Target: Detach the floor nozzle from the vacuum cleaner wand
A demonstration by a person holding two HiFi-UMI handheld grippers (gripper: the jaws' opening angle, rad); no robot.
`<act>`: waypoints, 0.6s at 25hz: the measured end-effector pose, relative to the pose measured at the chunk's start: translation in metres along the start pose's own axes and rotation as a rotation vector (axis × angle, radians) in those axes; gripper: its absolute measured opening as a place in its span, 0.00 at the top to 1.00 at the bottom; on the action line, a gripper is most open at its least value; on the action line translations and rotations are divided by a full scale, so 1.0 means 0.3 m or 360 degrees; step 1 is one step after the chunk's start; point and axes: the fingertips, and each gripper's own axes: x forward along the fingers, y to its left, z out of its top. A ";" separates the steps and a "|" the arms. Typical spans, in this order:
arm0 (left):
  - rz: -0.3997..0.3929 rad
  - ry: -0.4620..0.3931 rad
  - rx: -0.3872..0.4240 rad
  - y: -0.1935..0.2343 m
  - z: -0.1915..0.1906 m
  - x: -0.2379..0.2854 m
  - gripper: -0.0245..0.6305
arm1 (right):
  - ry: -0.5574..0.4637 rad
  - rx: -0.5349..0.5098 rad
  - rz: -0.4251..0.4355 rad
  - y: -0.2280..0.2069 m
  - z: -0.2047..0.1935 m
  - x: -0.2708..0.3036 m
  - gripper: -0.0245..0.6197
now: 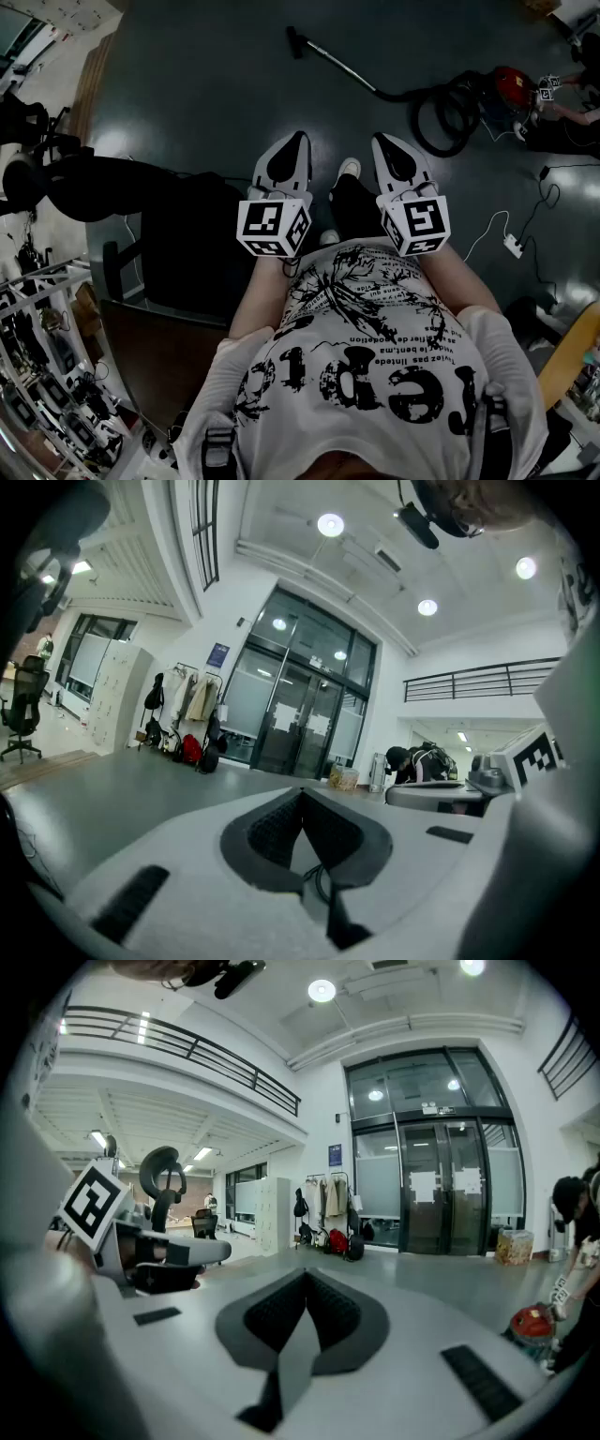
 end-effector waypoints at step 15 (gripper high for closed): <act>0.0179 0.0148 -0.0007 0.406 0.171 0.821 0.96 | 0.0072 0.0187 0.0118 -0.597 0.108 0.822 0.96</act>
